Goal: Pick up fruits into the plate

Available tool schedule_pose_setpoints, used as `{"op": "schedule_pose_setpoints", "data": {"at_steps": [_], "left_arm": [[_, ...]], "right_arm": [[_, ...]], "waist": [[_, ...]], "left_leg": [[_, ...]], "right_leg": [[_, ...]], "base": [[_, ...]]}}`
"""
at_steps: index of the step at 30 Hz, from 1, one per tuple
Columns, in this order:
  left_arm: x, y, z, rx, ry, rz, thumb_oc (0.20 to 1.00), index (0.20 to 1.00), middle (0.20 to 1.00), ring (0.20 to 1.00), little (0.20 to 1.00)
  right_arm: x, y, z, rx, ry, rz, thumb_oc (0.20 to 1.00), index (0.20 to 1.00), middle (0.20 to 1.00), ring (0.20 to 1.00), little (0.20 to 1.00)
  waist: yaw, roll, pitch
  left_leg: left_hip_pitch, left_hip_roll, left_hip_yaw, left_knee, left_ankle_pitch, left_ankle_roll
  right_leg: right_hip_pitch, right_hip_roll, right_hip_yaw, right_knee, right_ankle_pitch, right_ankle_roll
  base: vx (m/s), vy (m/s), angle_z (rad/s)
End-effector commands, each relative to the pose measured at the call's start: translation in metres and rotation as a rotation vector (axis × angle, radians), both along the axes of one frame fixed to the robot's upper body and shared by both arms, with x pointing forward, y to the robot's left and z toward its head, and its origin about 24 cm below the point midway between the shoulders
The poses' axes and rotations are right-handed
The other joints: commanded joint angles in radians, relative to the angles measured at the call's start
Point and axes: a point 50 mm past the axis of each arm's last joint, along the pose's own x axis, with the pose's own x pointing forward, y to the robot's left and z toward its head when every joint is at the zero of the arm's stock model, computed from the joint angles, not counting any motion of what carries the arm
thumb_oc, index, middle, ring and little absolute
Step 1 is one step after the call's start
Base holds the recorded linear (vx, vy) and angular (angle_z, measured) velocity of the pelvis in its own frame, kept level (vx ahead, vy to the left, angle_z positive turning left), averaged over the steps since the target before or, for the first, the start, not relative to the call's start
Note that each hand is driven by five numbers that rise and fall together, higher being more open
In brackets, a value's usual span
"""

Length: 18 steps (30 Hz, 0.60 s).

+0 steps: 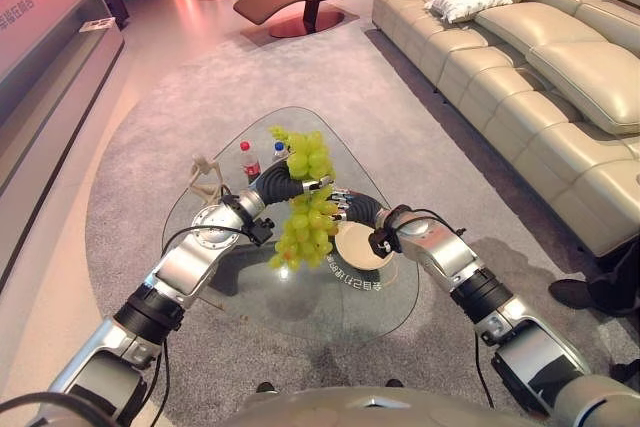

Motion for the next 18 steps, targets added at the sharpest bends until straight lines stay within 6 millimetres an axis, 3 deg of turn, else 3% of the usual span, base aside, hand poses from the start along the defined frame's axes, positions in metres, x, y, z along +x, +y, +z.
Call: {"op": "schedule_pose_setpoints", "data": {"at_steps": [1,11,18], "left_arm": [[0.01,-0.026,0.049,-0.077,-0.145,-0.112,0.2,0.2,0.2,0.2,0.2],[0.007,-0.029,0.057,-0.151,-0.164,-0.123,0.2,0.2,0.2,0.2,0.2],[0.003,-0.033,0.076,-0.167,-0.263,-0.162,0.2,0.2,0.2,0.2,0.2]], "right_arm": [[0.018,0.029,0.042,0.084,-0.121,0.036,1.0,1.0,1.0,1.0,1.0],[0.015,0.045,0.068,0.188,-0.177,0.039,1.0,1.0,1.0,1.0,1.0],[0.008,0.054,0.068,0.247,-0.085,0.116,1.0,1.0,1.0,1.0,1.0]], "waist": [[0.03,-0.017,-0.025],[0.037,-0.015,-0.026],[0.037,-0.019,-0.028]], "left_leg": [[-0.011,0.014,0.034,0.072,-0.123,0.004],[-0.019,0.02,0.035,0.066,-0.115,0.0],[-0.026,0.02,0.032,0.061,-0.11,-0.002]], "right_leg": [[0.039,-0.043,-0.087,0.073,-0.11,0.002],[0.032,-0.043,-0.1,0.074,-0.108,0.0],[0.028,-0.04,-0.101,0.073,-0.111,-0.003]], "base": [[0.0,0.0,0.0],[0.0,0.0,0.0],[-0.01,-0.002,-0.01]]}}
